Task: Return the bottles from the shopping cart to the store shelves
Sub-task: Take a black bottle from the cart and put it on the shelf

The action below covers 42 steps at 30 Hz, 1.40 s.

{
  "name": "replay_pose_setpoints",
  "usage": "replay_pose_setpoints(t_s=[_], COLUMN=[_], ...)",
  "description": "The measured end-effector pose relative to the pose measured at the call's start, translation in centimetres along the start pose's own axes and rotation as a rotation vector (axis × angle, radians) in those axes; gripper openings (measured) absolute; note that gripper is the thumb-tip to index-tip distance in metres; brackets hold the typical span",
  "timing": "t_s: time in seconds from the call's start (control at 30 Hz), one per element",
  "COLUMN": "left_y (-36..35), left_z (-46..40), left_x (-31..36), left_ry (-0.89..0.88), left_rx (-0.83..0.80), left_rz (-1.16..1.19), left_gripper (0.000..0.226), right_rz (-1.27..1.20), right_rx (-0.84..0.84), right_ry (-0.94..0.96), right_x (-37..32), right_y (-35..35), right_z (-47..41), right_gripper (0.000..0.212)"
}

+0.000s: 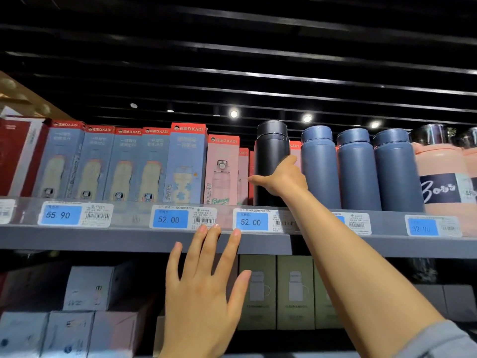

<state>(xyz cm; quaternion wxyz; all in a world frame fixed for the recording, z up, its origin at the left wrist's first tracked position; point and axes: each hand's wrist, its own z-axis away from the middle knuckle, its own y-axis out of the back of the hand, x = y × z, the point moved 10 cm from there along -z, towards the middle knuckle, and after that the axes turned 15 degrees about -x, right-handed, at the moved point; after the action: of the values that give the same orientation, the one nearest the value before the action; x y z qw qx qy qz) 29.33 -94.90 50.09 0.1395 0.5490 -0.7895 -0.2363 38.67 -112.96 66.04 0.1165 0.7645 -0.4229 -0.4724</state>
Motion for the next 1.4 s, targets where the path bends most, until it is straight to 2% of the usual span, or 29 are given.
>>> replay_pose_setpoints(t_s=[0.37, 0.47, 0.57, 0.67, 0.73, 0.8, 0.87, 0.93, 1.03, 1.1, 1.23, 1.4], left_y=[-0.4, -0.4, -0.5, -0.5, -0.6, -0.8, -0.8, -0.4, 0.6, 2.1, 5.9, 13.1], left_z=[0.1, 0.1, 0.1, 0.2, 0.1, 0.1, 0.0, -0.1, 0.8, 2.6, 9.5, 21.6], left_x=[0.0, -0.1, 0.1, 0.2, 0.3, 0.5, 0.6, 0.6, 0.6, -0.3, -4.1, -14.5], left_ry=[0.037, 0.040, 0.050, 0.059, 0.077, 0.096, 0.105, 0.086, 0.023, 0.041, 0.124, 0.351], left_rx=[-0.017, -0.010, 0.002, 0.025, 0.018, 0.005, -0.010, -0.035, -0.097, -0.096, -0.033, 0.070], left_rz=[-0.012, -0.034, -0.035, -0.050, -0.045, -0.025, -0.017, -0.005, 0.106, 0.233, 0.326, 0.350], left_gripper=[0.058, 0.058, 0.058, 0.058, 0.059, 0.060, 0.060, 0.059, 0.061, 0.063, 0.048, 0.025], right_rz=[0.059, 0.093, 0.148, 0.199, 0.165, -0.018, -0.325, -0.548, -0.643, -0.708, -0.868, -0.959], right_rx=[0.058, 0.022, -0.036, -0.011, 0.028, 0.019, -0.077, -0.182, -0.277, -0.361, -0.583, -0.830], right_ry=[0.037, 0.064, 0.097, 0.207, 0.347, 0.538, 0.689, 0.751, 0.801, 0.806, 0.747, 0.660], right_x=[0.4, 0.1, -0.2, -0.6, -0.8, -0.7, -0.3, 0.2, 0.1, -0.5, -2.8, -7.8], right_y=[1.4, 1.5, 2.2, 3.9, 4.9, 5.6, 5.6, 4.7, 2.6, 0.6, -5.7, -17.0], right_z=[1.0, 1.4, 2.4, 4.4, 6.1, 8.0, 10.0, 11.7, 14.6, 16.6, 21.5, 31.2], right_gripper=[0.115, 0.116, 0.102, 0.073, 0.057, 0.046, 0.035, 0.027, 0.023, 0.023, 0.024, 0.013])
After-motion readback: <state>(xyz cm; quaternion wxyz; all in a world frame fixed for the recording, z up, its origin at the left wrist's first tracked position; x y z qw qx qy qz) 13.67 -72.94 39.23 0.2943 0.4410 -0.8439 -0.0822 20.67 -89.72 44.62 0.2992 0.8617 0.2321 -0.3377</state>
